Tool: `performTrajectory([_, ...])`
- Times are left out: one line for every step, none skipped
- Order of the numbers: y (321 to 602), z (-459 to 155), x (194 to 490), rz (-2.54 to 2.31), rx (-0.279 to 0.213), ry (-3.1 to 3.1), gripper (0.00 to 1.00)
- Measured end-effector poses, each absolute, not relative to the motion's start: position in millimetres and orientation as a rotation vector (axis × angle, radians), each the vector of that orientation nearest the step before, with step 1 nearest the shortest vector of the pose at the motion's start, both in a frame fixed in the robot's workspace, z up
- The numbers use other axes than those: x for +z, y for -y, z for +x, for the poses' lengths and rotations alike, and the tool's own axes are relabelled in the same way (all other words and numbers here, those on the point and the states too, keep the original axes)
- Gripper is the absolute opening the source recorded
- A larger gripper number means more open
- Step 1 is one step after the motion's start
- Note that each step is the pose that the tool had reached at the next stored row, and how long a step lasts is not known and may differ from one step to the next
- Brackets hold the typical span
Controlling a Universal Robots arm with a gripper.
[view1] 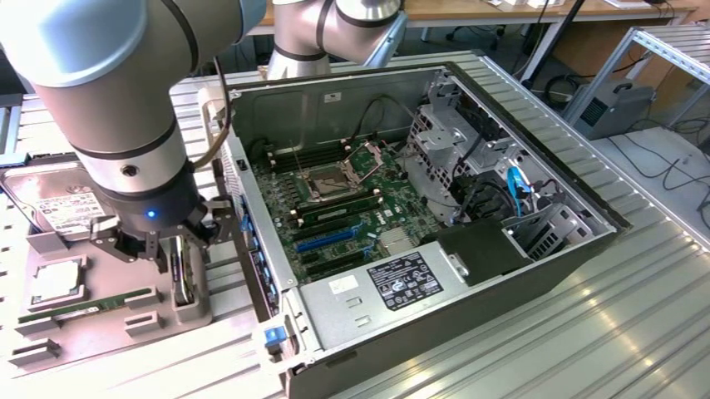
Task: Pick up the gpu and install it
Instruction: 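Pick up the gpu and move the gpu toward the slot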
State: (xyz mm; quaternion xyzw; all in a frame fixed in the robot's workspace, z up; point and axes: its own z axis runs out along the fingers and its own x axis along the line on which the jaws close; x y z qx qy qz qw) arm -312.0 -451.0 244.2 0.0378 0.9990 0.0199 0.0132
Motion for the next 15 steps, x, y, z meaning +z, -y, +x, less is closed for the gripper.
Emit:
performTrajectory([451.0,-312.0,243.8,0.118,0.062,-3.112,0.54])
performTrajectory([451.0,-312.0,243.4,0.118,0.062,-3.112,0.54])
performTrajectory([451.0,-312.0,243.0,0.118,0.062,-3.112,0.54])
performTrajectory([451.0,-312.0,242.6,0.118,0.062,-3.113,0.54])
performTrajectory([450.9,-312.0,242.2,0.118,0.062,-3.113,0.54])
performTrajectory([451.0,-312.0,241.7,0.118,0.062,-3.112,0.54])
performTrajectory([451.0,-312.0,241.3,0.118,0.062,-3.113,0.54])
performTrajectory([451.0,-312.0,240.9,0.118,0.062,-3.112,0.54])
performTrajectory([451.0,-312.0,240.5,0.118,0.062,-3.112,0.54])
performTrajectory([451.0,-312.0,240.1,0.118,0.062,-3.112,0.54])
performTrajectory([451.0,-312.0,239.7,0.118,0.062,-3.112,0.54])
performTrajectory([451.0,-312.0,239.3,0.118,0.062,-3.113,0.54])
performTrajectory([451.0,-312.0,238.7,0.118,0.062,-3.112,0.54])
performTrajectory([450.9,-312.0,238.3,0.118,0.062,-3.112,0.54])
performTrajectory([451.0,-312.0,237.9,0.118,0.062,-3.112,0.54])
